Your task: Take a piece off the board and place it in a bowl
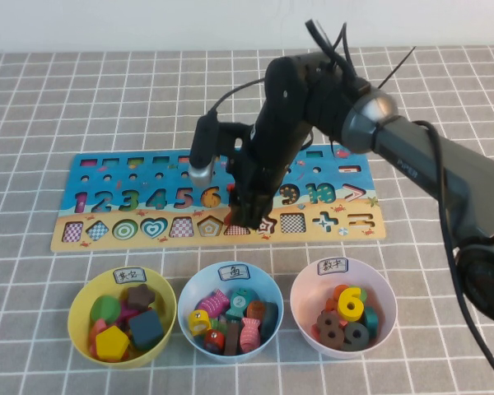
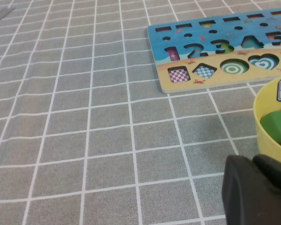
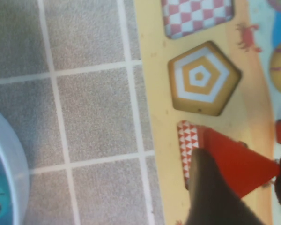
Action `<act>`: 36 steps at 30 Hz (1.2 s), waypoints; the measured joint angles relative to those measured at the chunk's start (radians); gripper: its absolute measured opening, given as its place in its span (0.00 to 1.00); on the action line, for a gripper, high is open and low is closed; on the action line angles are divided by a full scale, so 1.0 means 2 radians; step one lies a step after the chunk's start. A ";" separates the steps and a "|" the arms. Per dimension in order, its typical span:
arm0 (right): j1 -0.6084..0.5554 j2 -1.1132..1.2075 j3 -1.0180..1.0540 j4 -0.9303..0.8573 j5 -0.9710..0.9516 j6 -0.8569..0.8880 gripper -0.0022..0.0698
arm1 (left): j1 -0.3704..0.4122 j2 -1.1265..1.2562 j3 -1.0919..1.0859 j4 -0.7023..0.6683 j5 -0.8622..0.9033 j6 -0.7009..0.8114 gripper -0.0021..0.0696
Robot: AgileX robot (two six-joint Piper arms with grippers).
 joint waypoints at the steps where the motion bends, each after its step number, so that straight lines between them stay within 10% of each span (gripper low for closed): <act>1: 0.000 -0.003 0.000 -0.002 0.001 0.004 0.39 | 0.000 0.000 0.000 0.000 0.000 0.000 0.03; 23: 0.049 -0.079 0.000 -0.030 0.015 0.455 0.39 | 0.000 0.000 0.000 0.000 0.000 0.000 0.03; 36: 0.152 -0.086 0.001 -0.031 0.017 0.551 0.39 | 0.000 0.000 0.000 0.000 0.000 0.000 0.03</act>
